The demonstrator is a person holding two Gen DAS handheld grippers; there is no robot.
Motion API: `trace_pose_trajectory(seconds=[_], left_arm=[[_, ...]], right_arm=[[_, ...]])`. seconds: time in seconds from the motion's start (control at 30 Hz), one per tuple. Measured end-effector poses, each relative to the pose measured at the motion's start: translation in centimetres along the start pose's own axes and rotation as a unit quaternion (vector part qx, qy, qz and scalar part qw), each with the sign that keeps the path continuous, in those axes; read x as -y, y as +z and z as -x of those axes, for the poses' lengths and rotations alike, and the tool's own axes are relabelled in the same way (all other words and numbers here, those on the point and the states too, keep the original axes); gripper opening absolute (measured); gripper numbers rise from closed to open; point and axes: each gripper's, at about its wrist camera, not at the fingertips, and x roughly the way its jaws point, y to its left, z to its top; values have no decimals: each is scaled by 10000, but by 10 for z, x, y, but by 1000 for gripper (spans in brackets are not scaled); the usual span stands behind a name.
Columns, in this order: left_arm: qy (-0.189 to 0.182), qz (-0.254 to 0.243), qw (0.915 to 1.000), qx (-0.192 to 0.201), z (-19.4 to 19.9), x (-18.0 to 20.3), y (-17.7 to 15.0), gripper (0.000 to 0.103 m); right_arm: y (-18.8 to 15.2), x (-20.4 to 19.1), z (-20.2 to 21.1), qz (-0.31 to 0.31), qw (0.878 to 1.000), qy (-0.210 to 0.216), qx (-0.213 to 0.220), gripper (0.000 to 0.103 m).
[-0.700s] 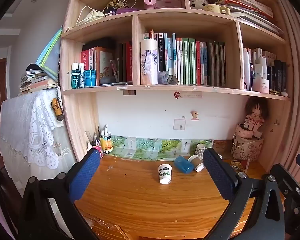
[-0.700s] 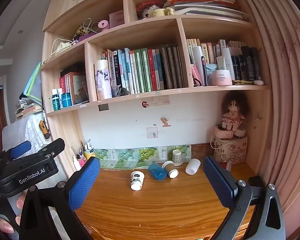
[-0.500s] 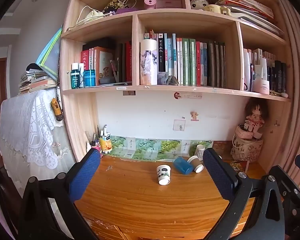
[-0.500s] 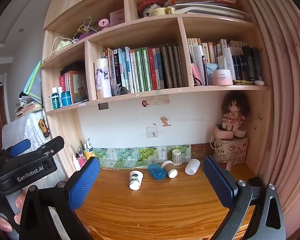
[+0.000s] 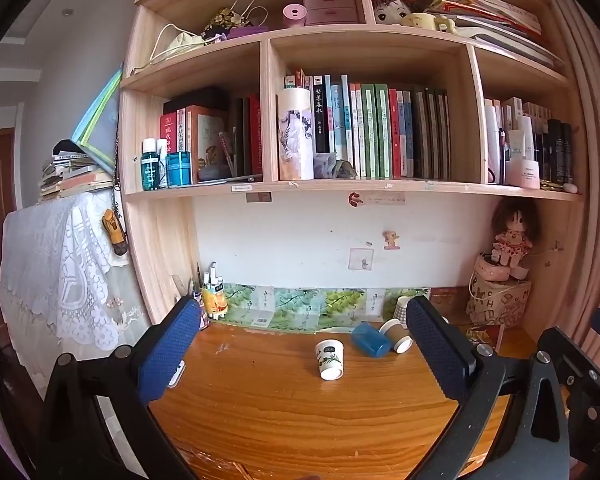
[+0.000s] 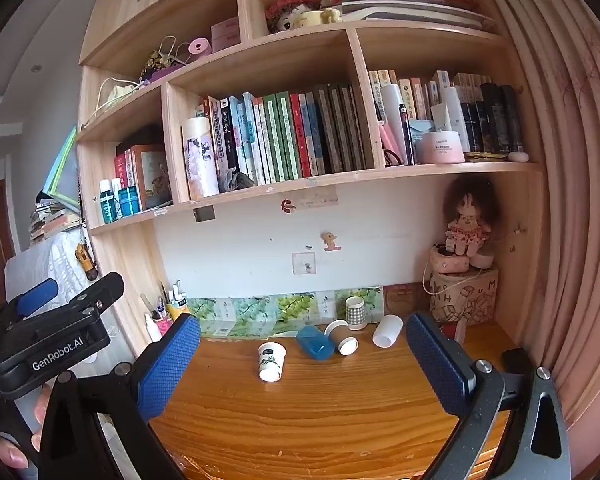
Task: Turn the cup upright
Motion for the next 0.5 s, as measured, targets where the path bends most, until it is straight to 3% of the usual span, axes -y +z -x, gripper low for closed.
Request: trace_pose_trajectory(seconds=[0.5], left_arm=[[-241, 242, 9991, -243, -14, -27, -9, 103]], right_arm=[[-8, -24, -6, -38, 9998, -136, -173, 103]])
